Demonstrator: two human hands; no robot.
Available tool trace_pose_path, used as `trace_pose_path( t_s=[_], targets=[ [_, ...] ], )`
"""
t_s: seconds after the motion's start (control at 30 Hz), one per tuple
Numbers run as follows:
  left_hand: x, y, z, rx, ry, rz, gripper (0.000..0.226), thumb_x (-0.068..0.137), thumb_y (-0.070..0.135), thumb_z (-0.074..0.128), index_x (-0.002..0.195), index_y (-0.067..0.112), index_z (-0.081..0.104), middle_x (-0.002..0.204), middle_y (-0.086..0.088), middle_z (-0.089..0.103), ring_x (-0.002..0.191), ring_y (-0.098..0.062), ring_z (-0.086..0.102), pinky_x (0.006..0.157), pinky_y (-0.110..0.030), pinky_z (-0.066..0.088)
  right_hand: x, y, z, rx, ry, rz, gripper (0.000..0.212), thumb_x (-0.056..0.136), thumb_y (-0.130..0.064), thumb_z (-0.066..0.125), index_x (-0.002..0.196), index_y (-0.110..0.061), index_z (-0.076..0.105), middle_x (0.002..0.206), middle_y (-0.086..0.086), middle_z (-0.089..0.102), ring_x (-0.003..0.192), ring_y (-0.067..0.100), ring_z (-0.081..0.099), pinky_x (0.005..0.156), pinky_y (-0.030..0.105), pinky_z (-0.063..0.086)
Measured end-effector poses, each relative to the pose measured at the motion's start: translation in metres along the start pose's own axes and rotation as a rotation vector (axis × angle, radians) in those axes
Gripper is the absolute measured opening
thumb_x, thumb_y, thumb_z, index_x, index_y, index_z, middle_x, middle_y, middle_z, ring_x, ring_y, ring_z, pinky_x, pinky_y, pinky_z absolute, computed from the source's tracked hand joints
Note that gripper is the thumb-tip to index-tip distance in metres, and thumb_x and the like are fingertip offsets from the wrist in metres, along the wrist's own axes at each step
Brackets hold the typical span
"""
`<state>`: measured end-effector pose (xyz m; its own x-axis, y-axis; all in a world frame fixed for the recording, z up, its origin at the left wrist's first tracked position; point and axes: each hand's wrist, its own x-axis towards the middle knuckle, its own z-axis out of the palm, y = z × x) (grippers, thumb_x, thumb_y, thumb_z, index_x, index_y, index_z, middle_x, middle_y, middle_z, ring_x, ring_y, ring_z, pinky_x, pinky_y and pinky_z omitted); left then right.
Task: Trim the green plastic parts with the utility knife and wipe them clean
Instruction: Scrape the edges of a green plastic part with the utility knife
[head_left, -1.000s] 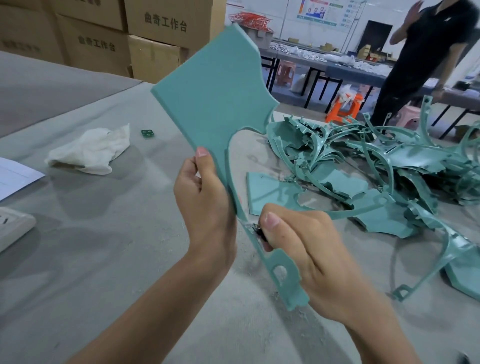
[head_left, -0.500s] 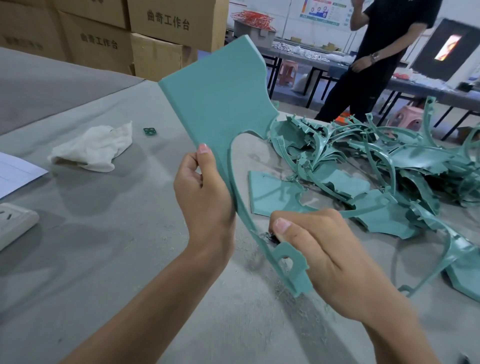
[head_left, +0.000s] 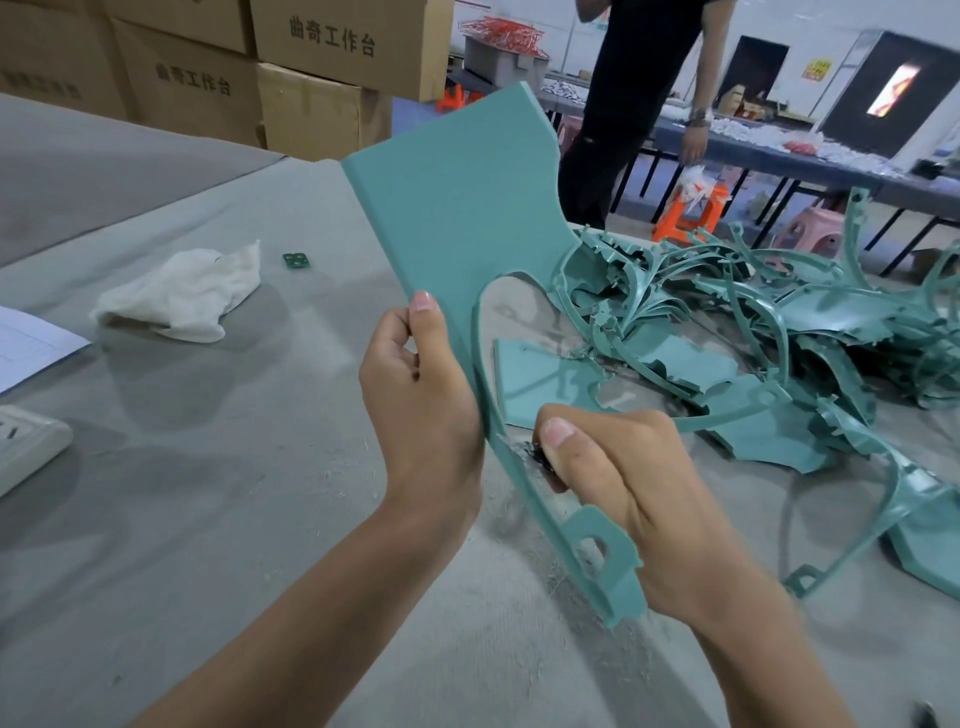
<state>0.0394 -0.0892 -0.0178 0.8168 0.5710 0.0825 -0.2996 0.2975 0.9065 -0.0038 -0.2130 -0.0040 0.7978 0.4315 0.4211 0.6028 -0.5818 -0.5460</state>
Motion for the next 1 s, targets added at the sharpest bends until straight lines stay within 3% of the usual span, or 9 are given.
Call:
trace_pose_path(
  t_s=[0.4, 0.57, 1.0],
  targets=[
    [-0.008, 0.0, 0.003, -0.087, -0.041, -0.054, 0.036, 0.088, 0.042, 0.047, 0.058, 0.023, 0.038, 0.059, -0.006, 0.029, 0.061, -0.031, 0.027, 0.05, -0.049, 0.03, -0.001, 0.006, 0.005, 0.012, 0.11, -0.013, 0.04, 0.1, -0.043, 0.031, 0.065, -0.024, 0.032, 0.054, -0.003, 0.033, 0.049, 0.02, 0.033, 0.047, 0.038, 0.028],
    [-0.014, -0.002, 0.005, -0.113, -0.056, -0.029, 0.033, 0.098, 0.032, 0.046, 0.074, 0.01, 0.047, 0.069, -0.007, 0.042, 0.063, -0.024, 0.034, 0.056, -0.038, 0.032, 0.001, 0.011, 0.007, -0.015, 0.143, -0.012, 0.042, 0.102, -0.042, 0.03, 0.065, -0.024, 0.03, 0.056, 0.0, 0.033, 0.049, 0.018, 0.032, 0.047, 0.037, 0.027],
    [-0.028, 0.002, 0.007, -0.137, -0.104, -0.098, 0.035, 0.103, 0.028, 0.043, 0.071, 0.014, 0.045, 0.061, -0.007, 0.041, 0.054, -0.019, 0.037, 0.047, -0.028, 0.032, 0.002, 0.012, 0.009, -0.077, 0.206, 0.033, 0.04, 0.1, -0.047, 0.025, 0.063, -0.032, 0.025, 0.058, 0.0, 0.036, 0.052, 0.02, 0.035, 0.05, 0.039, 0.027]
  ],
)
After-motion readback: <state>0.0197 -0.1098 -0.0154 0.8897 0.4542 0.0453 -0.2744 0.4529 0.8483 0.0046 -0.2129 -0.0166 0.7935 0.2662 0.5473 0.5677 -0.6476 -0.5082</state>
